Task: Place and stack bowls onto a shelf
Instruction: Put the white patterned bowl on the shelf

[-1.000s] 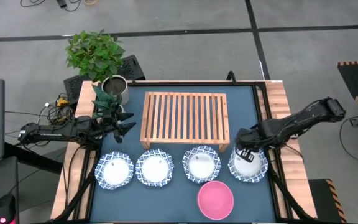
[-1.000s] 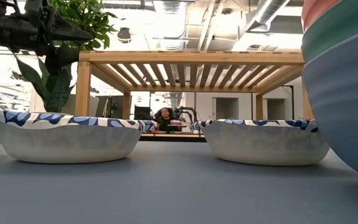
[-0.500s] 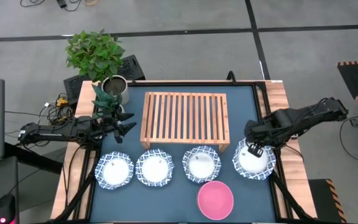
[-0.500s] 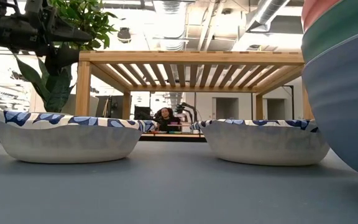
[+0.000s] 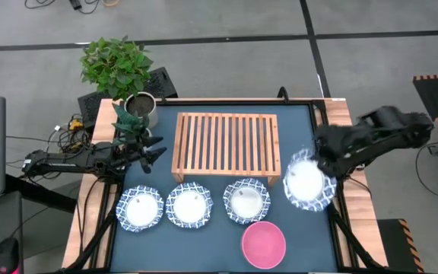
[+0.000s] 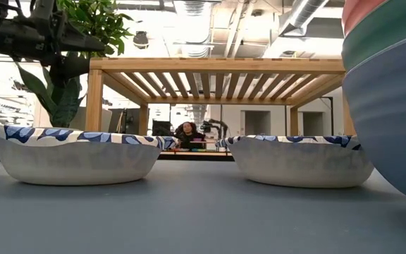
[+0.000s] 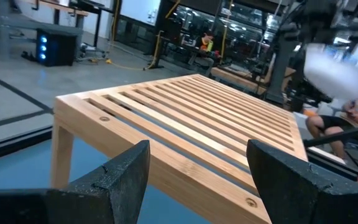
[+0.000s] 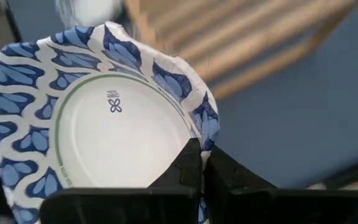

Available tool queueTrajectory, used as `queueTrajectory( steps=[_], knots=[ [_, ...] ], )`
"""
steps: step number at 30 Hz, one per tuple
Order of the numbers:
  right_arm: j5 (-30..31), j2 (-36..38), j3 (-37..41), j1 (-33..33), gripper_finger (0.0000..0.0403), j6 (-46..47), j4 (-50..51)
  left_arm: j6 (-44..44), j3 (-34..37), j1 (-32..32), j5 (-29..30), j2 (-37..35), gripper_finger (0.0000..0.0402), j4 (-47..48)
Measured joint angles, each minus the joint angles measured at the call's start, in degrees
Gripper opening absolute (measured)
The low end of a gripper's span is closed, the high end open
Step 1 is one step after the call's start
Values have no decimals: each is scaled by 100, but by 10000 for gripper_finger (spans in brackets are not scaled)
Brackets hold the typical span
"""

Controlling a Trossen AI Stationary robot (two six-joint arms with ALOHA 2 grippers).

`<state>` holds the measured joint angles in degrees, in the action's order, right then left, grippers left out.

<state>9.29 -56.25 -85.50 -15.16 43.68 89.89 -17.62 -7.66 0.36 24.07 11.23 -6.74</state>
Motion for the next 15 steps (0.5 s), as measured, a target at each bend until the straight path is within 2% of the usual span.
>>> queueTrajectory(
  steps=[3,6,10,15],
  knots=[
    [796,-95,-633,189,24,-267,7,1,0,0,96,0,253,-3],
    [1175,-286,-1167,577,24,-645,-20,3,0,0,138,1,253,-4],
    [1037,-654,-1821,1415,24,-1330,-32,2,0,0,145,-1,253,-4],
    [278,-1366,-2494,2670,24,-2341,-40,1,0,0,147,-1,253,-4]
  ],
)
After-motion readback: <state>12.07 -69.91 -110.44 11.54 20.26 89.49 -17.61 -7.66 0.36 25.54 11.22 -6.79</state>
